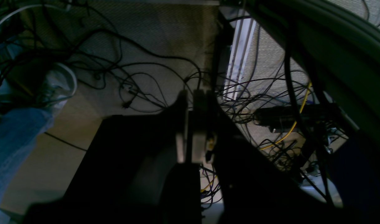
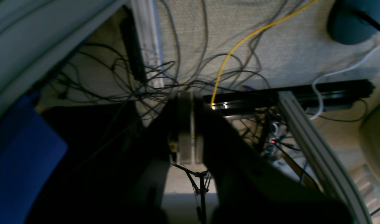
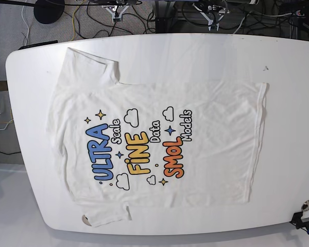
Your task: Fold the T-shirt properly
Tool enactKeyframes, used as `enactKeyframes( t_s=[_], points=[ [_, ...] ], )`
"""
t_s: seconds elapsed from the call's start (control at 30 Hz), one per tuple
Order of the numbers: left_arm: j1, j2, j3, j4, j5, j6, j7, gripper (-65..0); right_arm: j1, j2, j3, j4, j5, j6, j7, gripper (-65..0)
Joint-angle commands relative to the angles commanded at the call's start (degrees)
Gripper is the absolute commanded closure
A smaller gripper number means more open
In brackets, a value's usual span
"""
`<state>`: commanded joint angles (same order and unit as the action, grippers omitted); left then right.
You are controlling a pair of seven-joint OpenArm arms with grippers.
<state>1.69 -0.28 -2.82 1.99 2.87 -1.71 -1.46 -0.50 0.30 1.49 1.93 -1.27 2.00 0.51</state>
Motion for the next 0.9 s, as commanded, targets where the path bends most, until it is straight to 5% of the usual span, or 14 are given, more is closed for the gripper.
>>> enactKeyframes(
  t_s=[0.9],
  points=[
    [0.0, -0.1, -0.1, -0.3, 0.3, -0.2, 0.4, -2.1, -0.1, 0.1, 0.1, 0.5, 0.1, -0.02, -0.2, -1.0]
  ],
)
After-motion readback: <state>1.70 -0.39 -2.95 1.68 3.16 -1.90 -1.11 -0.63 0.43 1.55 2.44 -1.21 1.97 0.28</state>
